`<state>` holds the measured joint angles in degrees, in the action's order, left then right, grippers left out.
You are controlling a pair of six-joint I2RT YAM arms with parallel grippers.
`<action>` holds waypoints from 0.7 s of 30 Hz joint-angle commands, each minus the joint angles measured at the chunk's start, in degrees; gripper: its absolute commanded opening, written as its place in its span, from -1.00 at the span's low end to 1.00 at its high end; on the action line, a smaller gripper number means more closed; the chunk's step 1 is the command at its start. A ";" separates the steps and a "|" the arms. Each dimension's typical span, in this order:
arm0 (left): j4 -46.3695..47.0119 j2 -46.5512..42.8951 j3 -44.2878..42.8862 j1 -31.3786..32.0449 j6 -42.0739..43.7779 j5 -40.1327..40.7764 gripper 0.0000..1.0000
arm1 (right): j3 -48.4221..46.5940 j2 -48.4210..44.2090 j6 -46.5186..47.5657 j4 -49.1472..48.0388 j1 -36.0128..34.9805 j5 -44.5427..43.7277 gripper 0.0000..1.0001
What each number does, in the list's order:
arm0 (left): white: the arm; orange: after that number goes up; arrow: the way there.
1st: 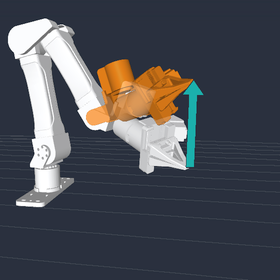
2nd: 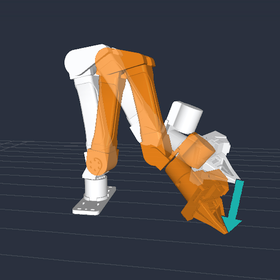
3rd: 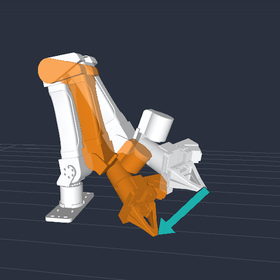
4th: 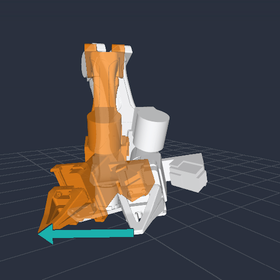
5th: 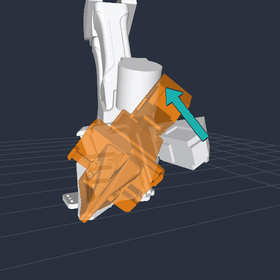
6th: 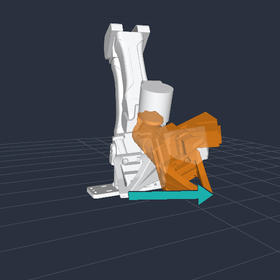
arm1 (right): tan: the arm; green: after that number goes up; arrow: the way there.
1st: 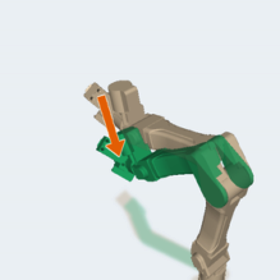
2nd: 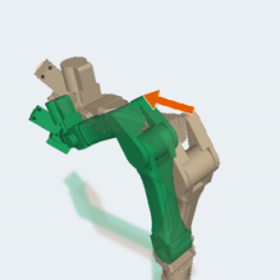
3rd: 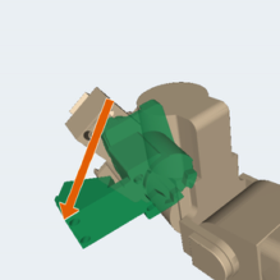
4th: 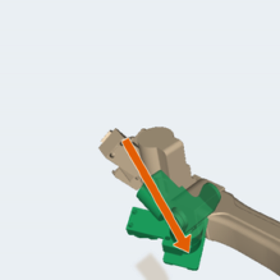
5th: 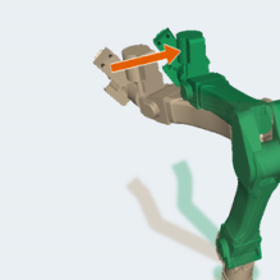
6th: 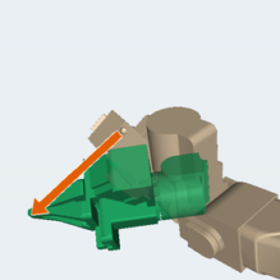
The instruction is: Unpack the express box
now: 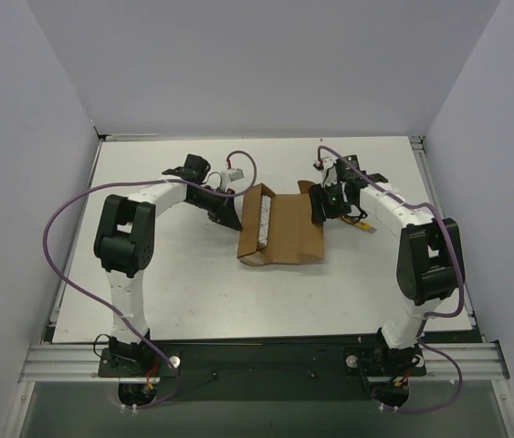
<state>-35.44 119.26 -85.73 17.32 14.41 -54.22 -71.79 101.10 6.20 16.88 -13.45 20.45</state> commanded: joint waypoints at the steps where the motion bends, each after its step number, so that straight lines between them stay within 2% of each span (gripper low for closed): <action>1: -0.15 1.67 -0.05 -0.53 1.85 1.22 -1.00 | 1.04 0.50 5.40 -0.27 -2.28 -5.94 0.00; 10: 0.20 2.37 0.22 -0.45 1.49 1.22 -1.00 | -5.20 0.15 3.47 -2.38 -4.99 -4.80 0.00; 16: -0.24 3.52 0.74 -0.36 1.67 1.57 -1.00 | -0.82 1.73 8.73 -2.38 -8.08 -6.73 -0.04; 21: -0.95 3.78 0.92 -0.45 2.37 1.92 -1.00 | 1.57 2.87 11.03 -2.91 -8.34 -8.84 0.01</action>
<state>-36.12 122.58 -85.08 16.82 14.81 -52.31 -72.10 101.89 13.96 12.97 -21.43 13.34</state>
